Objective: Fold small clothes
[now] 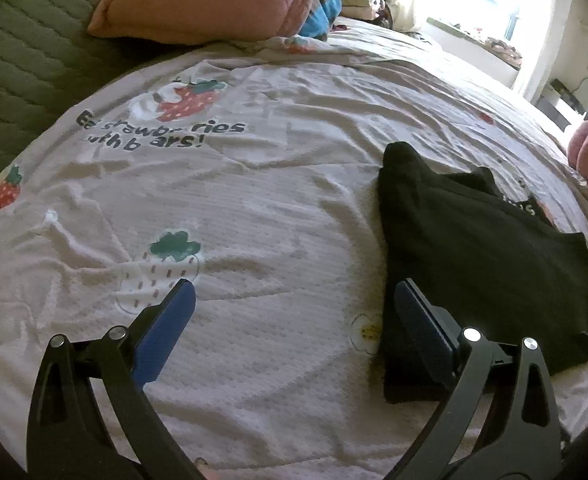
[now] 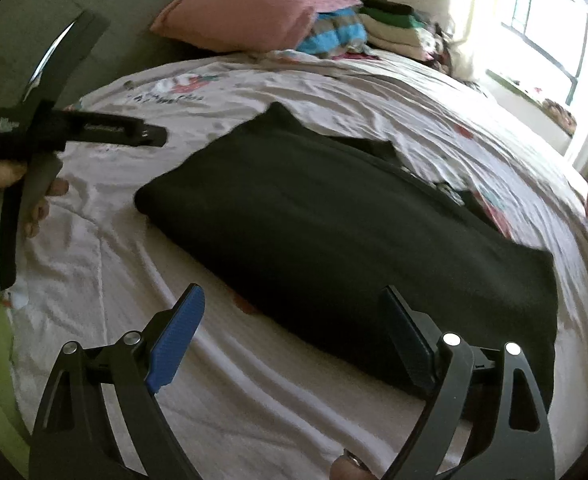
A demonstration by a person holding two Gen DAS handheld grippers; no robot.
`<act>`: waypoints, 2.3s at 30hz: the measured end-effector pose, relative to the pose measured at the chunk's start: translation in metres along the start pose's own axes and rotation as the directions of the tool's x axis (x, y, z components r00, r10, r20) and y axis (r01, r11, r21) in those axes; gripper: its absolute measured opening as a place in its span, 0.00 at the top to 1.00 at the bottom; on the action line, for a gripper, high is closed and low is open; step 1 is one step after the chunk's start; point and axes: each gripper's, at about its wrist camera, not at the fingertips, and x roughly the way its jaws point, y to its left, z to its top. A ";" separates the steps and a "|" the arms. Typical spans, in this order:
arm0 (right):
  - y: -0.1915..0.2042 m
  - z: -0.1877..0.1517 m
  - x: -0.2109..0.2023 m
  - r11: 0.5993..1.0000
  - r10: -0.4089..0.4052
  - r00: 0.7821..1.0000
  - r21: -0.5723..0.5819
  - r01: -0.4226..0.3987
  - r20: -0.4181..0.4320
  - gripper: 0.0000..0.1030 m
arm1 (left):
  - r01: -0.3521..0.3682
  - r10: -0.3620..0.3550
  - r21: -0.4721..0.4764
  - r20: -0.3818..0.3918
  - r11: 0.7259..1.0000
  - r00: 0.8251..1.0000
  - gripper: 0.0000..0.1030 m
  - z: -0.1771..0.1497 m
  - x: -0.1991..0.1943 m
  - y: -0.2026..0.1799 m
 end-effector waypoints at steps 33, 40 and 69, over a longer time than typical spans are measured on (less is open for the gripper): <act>0.063 0.037 0.070 0.936 -0.140 0.979 -0.303 0.180 0.148 0.74 | 0.060 -0.063 -0.057 -0.047 0.997 0.997 0.09 0.025 0.035 -0.011; 0.037 0.038 0.039 0.971 -0.104 0.963 -0.183 0.152 0.249 0.83 | 0.269 -0.285 -0.193 -0.057 0.943 0.957 0.09 0.034 0.029 -0.016; -0.056 -0.007 -0.059 0.984 -0.136 0.915 0.162 0.079 0.381 0.87 | 0.495 -0.494 -0.003 -0.081 0.869 0.866 0.77 0.065 -0.029 -0.188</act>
